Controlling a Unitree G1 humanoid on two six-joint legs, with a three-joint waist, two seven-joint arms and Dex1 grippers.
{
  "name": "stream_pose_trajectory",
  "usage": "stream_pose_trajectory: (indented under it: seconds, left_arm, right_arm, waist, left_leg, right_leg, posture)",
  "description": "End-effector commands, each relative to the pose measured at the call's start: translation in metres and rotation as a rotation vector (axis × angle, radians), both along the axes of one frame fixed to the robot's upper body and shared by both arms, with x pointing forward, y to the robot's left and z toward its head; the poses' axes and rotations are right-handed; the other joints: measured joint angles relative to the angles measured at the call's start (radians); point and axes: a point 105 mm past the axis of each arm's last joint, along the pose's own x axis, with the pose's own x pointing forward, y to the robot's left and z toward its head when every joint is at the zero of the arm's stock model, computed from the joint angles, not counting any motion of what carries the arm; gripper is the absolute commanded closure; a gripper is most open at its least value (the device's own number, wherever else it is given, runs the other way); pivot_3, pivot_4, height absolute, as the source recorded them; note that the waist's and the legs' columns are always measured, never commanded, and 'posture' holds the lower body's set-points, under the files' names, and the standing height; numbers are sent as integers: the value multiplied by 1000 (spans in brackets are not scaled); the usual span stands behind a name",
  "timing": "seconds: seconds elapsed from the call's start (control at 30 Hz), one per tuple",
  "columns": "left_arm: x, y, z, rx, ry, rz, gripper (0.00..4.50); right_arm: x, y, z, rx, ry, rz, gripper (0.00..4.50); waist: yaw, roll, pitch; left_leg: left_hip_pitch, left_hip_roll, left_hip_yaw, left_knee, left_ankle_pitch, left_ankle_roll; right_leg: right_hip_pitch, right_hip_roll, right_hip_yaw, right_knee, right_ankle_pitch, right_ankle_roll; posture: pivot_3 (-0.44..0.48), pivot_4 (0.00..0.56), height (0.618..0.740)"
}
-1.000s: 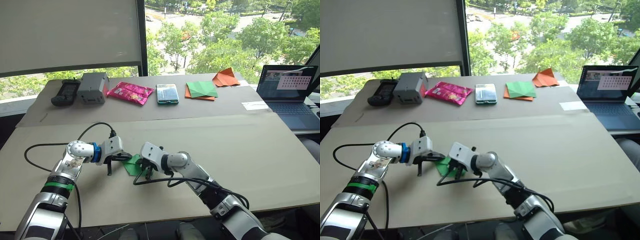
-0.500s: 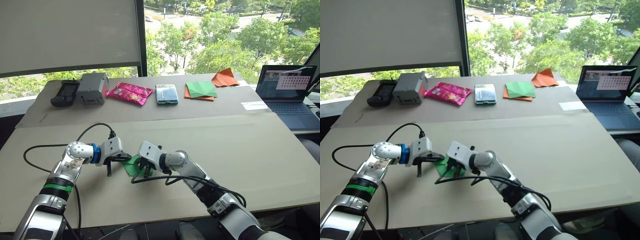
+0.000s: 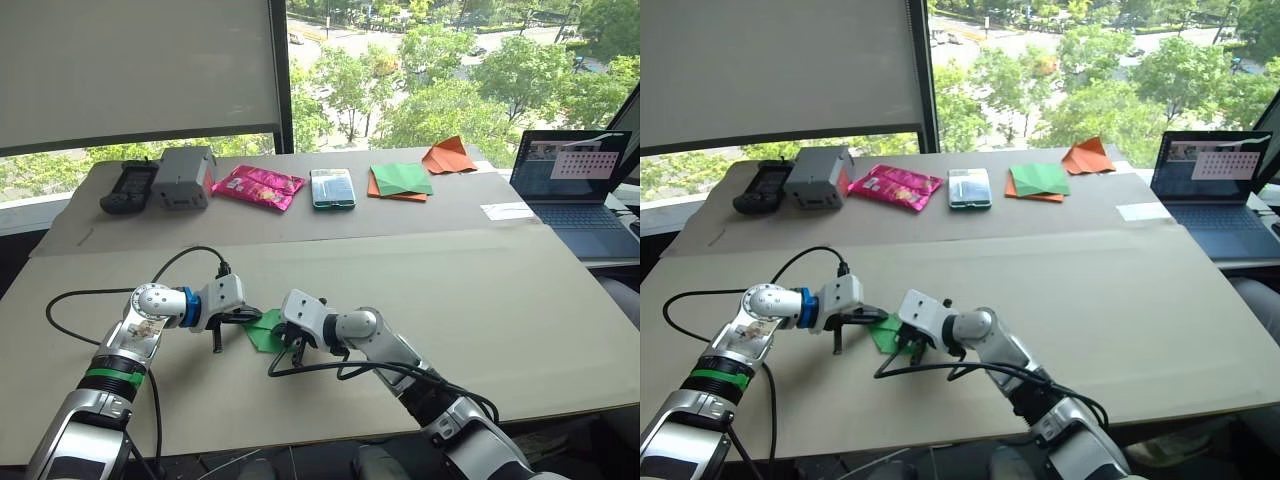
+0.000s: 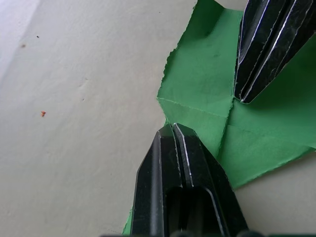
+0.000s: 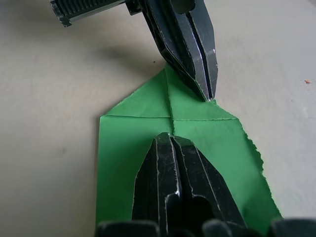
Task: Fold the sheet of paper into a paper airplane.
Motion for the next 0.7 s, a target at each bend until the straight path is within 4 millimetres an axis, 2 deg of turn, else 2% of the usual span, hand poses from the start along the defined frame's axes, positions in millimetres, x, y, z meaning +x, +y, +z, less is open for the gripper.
stream_pose_trajectory:
  seconds: [0.03,0.37,0.57,0.7]
  left_arm:
    - [-9,7,-16,51,66,7,4500]
    - [-10,8,-17,53,67,8,4500]
    - [-10,9,-17,55,68,9,4500]
    - [-10,8,-18,55,68,7,4500]
  right_arm:
    - [5,-13,-18,-72,44,-49,4451]
    - [2,2,17,113,28,-12,4451]
    - [3,3,22,131,18,-12,4451]
    - [6,-1,12,88,28,-38,4451]
  waist:
    - [0,0,0]
    - [0,0,0]
    - [0,0,1]
    - [0,0,1]
  left_leg:
    - [0,0,0,0,0,0]
    - [-1,0,0,0,0,0]
    - [-1,0,0,0,0,0]
    - [-1,0,0,0,0,0]
  right_leg:
    - [0,0,0,0,0,0]
    - [0,0,0,0,0,0]
    - [-1,0,0,0,1,1]
    - [-1,0,0,0,1,1]
  posture:
    - [0,150,740]
    - [0,150,740]
    - [0,150,740]
    - [0,150,740]
